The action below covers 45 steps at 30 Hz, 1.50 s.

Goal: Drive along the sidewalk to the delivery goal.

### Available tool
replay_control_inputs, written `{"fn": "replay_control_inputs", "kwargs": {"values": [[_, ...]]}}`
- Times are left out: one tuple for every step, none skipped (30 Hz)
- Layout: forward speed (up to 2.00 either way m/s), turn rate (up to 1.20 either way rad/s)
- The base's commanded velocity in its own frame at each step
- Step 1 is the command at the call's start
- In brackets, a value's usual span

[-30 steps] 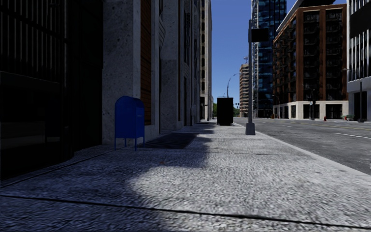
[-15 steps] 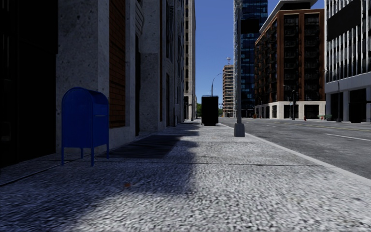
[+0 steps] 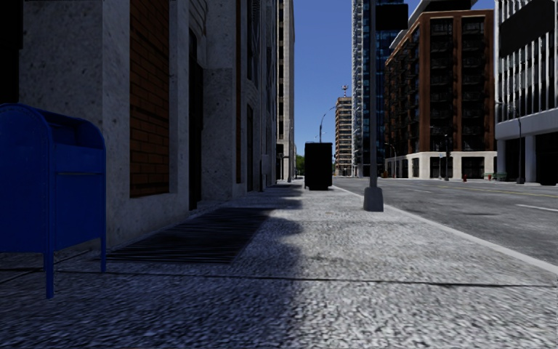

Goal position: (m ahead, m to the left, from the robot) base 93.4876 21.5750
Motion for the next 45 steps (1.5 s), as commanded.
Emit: {"fn": "replay_control_inputs", "kwargs": {"values": [[2.0,0.0],[2.0,0.0],[2.0,0.0],[2.0,0.0],[2.0,0.0],[2.0,0.0],[2.0,0.0],[2.0,0.0],[2.0,0.0],[2.0,0.0],[2.0,-0.05],[2.0,-0.05],[2.0,-0.08],[2.0,-0.08],[2.0,-0.09],[2.0,-0.09],[2.0,-0.09],[2.0,-0.1],[2.0,-0.1],[2.0,-0.1],[2.0,-0.1],[2.0,-0.1],[2.0,-0.1],[2.0,-0.1],[2.0,-0.1],[2.0,-0.1],[2.0,-0.11],[2.0,-0.13],[2.0,-0.13],[2.0,-0.18],[2.0,-0.2],[2.0,-0.2],[2.0,-0.2],[2.0,-0.2],[2.0,-0.2],[2.0,-0.2],[2.0,-0.2],[2.0,-0.2],[2.0,-0.2],[2.0,-0.2],[2.0,-0.2],[2.0,-0.2],[2.0,-0.2],[2.0,-0.2],[2.0,-0.2]]}}
